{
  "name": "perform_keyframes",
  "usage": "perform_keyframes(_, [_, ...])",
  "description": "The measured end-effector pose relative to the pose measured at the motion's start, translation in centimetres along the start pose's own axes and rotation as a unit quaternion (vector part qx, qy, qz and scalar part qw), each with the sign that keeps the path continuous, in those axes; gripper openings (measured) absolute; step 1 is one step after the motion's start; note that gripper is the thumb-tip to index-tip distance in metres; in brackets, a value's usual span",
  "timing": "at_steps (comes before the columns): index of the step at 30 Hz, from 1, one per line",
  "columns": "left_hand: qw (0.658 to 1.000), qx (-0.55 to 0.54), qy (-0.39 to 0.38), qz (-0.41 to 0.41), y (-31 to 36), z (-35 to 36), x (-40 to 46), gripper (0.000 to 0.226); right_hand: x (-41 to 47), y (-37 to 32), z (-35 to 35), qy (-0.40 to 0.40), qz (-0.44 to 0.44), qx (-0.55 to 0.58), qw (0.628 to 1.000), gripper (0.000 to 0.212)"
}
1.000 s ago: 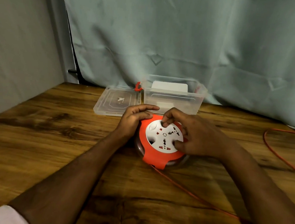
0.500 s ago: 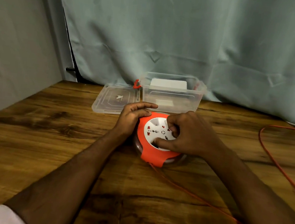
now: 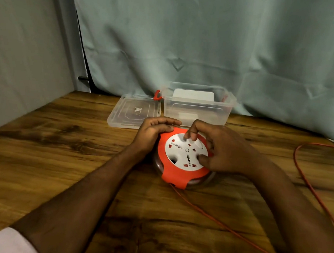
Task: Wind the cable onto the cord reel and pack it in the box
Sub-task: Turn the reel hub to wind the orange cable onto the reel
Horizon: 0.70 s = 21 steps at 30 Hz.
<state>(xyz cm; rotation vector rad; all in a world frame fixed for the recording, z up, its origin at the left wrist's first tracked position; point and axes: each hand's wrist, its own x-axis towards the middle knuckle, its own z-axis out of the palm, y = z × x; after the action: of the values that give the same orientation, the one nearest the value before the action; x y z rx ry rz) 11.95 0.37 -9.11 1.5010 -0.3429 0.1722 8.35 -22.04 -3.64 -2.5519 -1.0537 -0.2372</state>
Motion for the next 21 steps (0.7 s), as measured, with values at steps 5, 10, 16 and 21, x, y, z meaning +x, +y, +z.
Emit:
perform_keyframes(5, [1.000, -0.004, -0.001, -0.001, -0.2, -0.1, 0.2, 0.030, 0.0, 0.3, 0.0, -0.016, 0.006, 0.035, 0.999, 0.039])
perform_keyframes(10, [1.000, 0.011, -0.010, -0.001, -0.4, -0.1, 0.2, 0.029, -0.2, -0.1, -0.4, -0.017, 0.014, 0.001, 1.000, 0.045])
perform_keyframes(16, [1.000, 0.024, -0.003, 0.011, -0.4, -0.2, 0.3, 0.029, -0.2, -0.7, -0.3, 0.028, 0.020, -0.053, 0.998, 0.055])
perform_keyframes(21, [1.000, 0.023, 0.005, 0.014, -0.5, -0.2, 0.3, 0.028, 0.1, -1.2, 1.4, 0.069, 0.008, -0.097, 0.993, 0.063])
